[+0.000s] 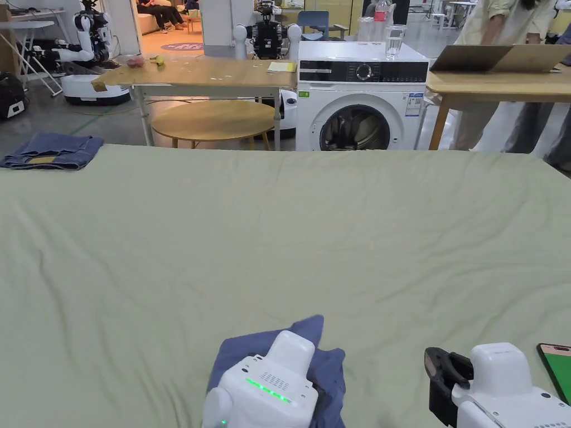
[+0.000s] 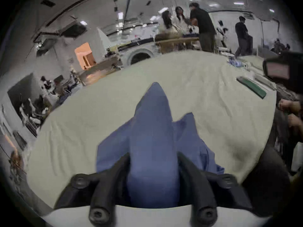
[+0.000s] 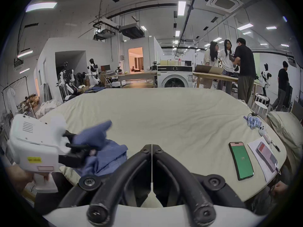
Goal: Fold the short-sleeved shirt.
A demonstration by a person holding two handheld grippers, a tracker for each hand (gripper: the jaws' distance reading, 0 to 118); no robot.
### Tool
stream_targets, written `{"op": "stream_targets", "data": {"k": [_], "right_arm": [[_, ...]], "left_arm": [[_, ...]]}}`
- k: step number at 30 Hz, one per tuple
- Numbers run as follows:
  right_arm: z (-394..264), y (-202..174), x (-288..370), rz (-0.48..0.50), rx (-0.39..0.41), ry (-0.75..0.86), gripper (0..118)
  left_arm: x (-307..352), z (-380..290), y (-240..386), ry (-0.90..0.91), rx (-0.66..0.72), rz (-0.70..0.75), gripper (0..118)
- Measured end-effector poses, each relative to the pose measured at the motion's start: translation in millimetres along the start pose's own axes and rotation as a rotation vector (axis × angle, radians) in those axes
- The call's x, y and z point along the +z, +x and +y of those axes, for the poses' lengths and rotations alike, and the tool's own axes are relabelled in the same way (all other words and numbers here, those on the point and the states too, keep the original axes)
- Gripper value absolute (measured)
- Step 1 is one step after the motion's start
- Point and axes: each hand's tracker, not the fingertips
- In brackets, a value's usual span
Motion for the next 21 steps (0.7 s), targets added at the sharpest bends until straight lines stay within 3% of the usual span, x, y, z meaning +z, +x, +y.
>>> {"op": "stream_targets", "data": {"k": [1,2,6,10,11,12,13,14,16,19,21], "right_arm": [[0.1,0.9,0.7,0.002,0.001,-0.002,0],[0.3,1.2,1.2,0.003,0.008,-0.003,0],[1.5,3.0,0.1,0.005,0.009,-0.009,0],[0.3,0.2,-3.2,0.026,-0.022,-0.032,0],[-0.2,-1.6,-4.8,0.030,-0.025,-0.038,0],[-1.1,-4.4,-7.0,0.039,-0.025,-0.048,0],[-1.7,-7.2,-9.3,0.043,-0.020,-0.059,0],[-2.1,-9.5,-11.2,0.044,-0.016,-0.069,0],[-3.1,-13.1,-15.4,0.058,-0.015,-0.090,0],[-3.6,-18.7,-22.7,0.082,-0.024,-0.124,0],[-3.0,-23.5,-28.0,0.117,-0.039,-0.144,0]], "left_arm": [[12.3,3.9,-8.3,0.034,0.053,-0.060,97],[32.5,10.0,-14.3,0.113,0.080,-0.113,103],[76.4,32.2,-61.0,0.254,0.331,-0.307,106],[40.5,18.1,-96.0,0.133,0.541,-0.229,105],[30.7,9.6,-98.5,0.105,0.590,-0.267,92],[19.6,-0.1,-98.0,0.071,0.641,-0.304,61],[8.6,-8.5,-86.4,0.018,0.646,-0.347,11],[2.8,-15.8,-78.3,0.001,0.621,-0.398,0],[-11.5,-28.0,-54.5,-0.081,0.578,-0.510,0],[-25.5,-42.5,-21.7,-0.153,0.491,-0.531,0],[-22.4,-51.2,-21.0,-0.124,0.514,-0.519,0]]}}
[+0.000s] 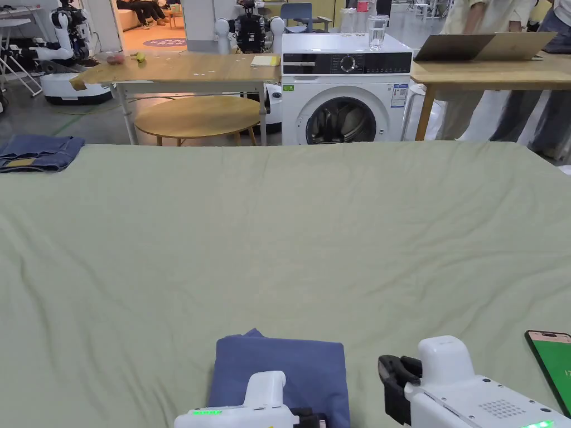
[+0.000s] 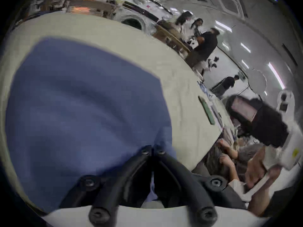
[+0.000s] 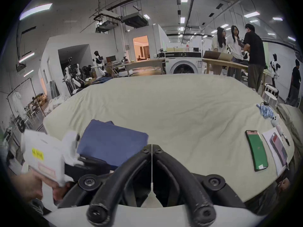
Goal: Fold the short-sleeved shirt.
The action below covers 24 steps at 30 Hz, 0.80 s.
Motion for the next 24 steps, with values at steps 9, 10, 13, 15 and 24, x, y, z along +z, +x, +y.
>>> {"op": "stream_targets", "data": {"k": [9,10,13,15,24], "right_arm": [[-20.7,-19.4,-79.4,0.267,-0.237,-0.180,0],[-27.4,-18.2,-84.3,0.242,-0.229,-0.210,0],[-46.5,-5.8,-91.0,0.174,-0.243,-0.268,0],[-47.1,3.1,-86.2,0.201,-0.297,-0.225,0],[-37.9,-6.6,-78.8,0.188,-0.228,-0.169,0]], "left_arm": [[107.1,22.3,-43.2,0.290,0.020,0.067,59],[113.2,22.2,-56.8,0.291,0.052,0.074,101],[117.3,15.0,-105.6,0.296,0.220,0.029,116],[100.5,7.7,-128.5,0.243,0.331,-0.048,116],[9.7,14.8,-105.2,0.204,0.493,-0.258,28]]}}
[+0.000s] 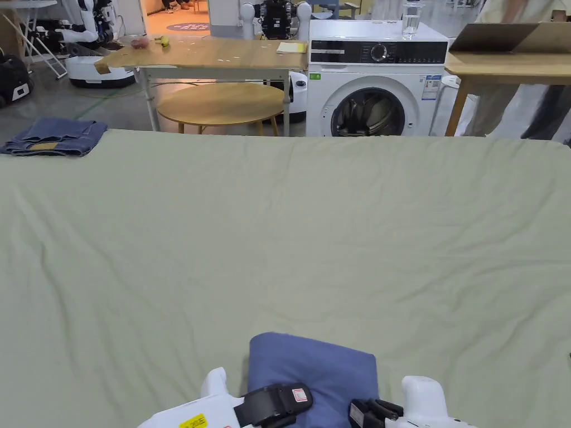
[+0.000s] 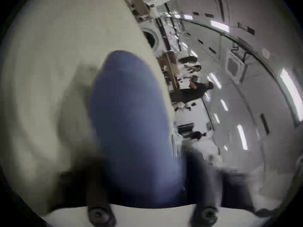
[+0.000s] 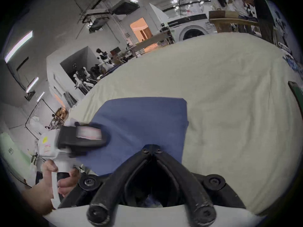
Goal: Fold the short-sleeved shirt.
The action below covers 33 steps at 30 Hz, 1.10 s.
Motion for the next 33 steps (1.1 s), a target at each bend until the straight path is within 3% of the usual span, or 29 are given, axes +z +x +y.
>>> {"op": "stream_targets", "data": {"k": [7,11,16,19,20,22,23,24,25,28,31,32,33], "right_arm": [[21.5,-20.3,12.5,-0.010,0.057,0.038,0],[31.2,-40.6,3.5,-0.026,0.101,0.044,0],[34.5,-71.8,-23.1,-0.037,0.125,0.029,0],[30.4,-89.1,-37.7,-0.024,0.135,0.006,0],[28.7,-95.0,-42.2,-0.021,0.140,-0.002,0],[27.3,-102.6,-49.6,-0.011,0.146,-0.018,0],[26.7,-104.0,-52.1,-0.011,0.148,-0.020,0],[26.8,-106.0,-53.9,-0.013,0.152,-0.022,0],[27.4,-107.5,-55.0,-0.014,0.157,-0.024,0],[28.8,-109.1,-52.5,-0.019,0.173,-0.024,0],[31.5,-105.4,-43.4,-0.020,0.172,-0.009,0],[32.6,-103.8,-40.1,-0.023,0.171,-0.002,0],[34.8,-101.2,-34.8,-0.027,0.169,0.008,0]], "left_arm": [[97.6,64.1,6.3,0.068,-0.232,0.116,26],[193.1,149.7,-22.3,0.142,-0.318,0.344,26],[288.4,248.7,-63.0,0.133,-0.374,0.612,26],[307.3,270.7,-90.1,0.121,-0.305,0.613,26],[309.4,272.0,-96.8,0.127,-0.300,0.594,36],[310.0,268.7,-103.0,0.154,-0.265,0.577,73],[312.5,266.3,-102.6,0.170,-0.282,0.607,81],[321.2,262.4,-101.8,0.185,-0.310,0.605,81],[329.8,261.6,-101.7,0.202,-0.317,0.597,101],[370.9,257.6,-98.2,0.314,-0.274,0.625,103],[393.8,245.7,-85.1,0.393,-0.289,0.774,103],[396.4,240.5,-79.9,0.387,-0.301,0.766,103],[395.7,233.2,-69.6,0.403,-0.321,0.764,98]]}}
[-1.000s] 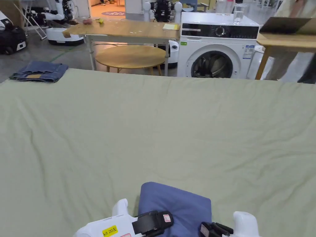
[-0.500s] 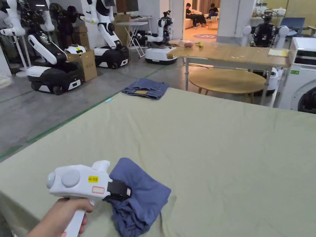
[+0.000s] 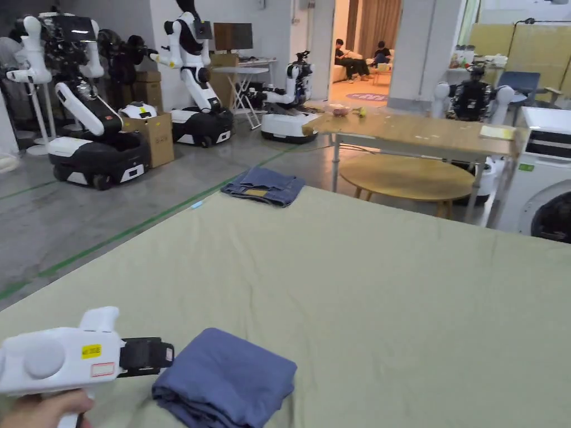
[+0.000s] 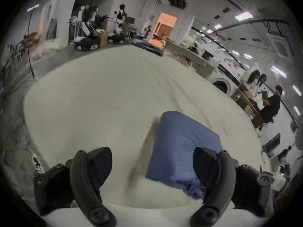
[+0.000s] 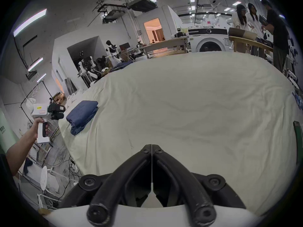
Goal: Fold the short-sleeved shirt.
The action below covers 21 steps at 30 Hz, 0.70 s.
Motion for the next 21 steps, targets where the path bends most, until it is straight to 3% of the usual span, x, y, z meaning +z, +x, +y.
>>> {"op": "stream_targets", "data": {"k": [3,4,6,10,14,18,21], "right_arm": [[10.9,13.0,21.4,-0.034,0.002,0.048,0],[17.5,18.4,30.4,-0.058,0.008,0.075,0],[30.9,30.2,48.1,-0.104,0.023,0.125,0],[69.9,49.1,86.7,-0.210,0.062,0.263,0],[108.3,60.0,118.1,-0.304,0.124,0.383,0],[141.2,65.0,149.5,-0.374,0.194,0.501,0],[160.8,65.5,170.7,-0.398,0.195,0.572,0]], "left_arm": [[24.1,-7.8,51.4,0.095,-0.078,0.034,5],[31.3,-9.9,74.5,0.141,-0.109,0.033,0],[40.4,-10.4,119.1,0.175,-0.151,-0.035,0],[48.0,-17.3,229.6,0.282,-0.319,-0.025,0],[47.2,-18.1,313.5,0.360,-0.310,-0.096,0],[58.7,-21.3,391.8,0.472,-0.390,-0.081,0],[70.9,-28.1,439.7,0.550,-0.452,-0.078,0]]}}
